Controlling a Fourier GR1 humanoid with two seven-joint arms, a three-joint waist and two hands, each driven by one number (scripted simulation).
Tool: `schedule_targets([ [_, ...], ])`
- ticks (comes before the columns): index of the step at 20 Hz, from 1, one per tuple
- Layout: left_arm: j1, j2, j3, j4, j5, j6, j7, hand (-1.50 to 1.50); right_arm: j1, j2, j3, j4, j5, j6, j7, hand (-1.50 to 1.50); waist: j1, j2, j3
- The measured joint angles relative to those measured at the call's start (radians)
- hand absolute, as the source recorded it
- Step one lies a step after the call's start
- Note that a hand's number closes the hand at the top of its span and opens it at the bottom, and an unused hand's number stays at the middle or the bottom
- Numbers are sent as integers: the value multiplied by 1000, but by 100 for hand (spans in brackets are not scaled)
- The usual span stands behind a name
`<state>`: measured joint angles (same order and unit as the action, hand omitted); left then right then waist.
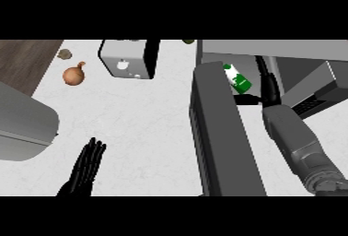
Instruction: Pick up the milk, place it into the microwave and close the microwave
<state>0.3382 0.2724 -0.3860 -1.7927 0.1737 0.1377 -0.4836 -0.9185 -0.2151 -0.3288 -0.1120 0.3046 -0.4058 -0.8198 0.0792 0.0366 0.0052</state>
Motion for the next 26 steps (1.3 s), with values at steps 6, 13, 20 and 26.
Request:
schedule_targets([
  [6,-19,-24,-22,8,-21,11,13,-150,86,1,-33,-5,-36,77,-82,-150,-18,-8,-1],
  [13,-52,-42,-34,0,-40,24,63,-150,169,12,-46,-5,-62,239,-153,-150,-36,-17,-1],
  [20,-59,-58,-46,7,-60,25,76,-150,282,7,-45,-29,-83,384,-215,-150,-55,-26,-3],
  [26,-73,-70,-83,39,-50,-18,88,150,355,12,-59,-70,-128,531,-221,-150,-73,-34,-4],
])
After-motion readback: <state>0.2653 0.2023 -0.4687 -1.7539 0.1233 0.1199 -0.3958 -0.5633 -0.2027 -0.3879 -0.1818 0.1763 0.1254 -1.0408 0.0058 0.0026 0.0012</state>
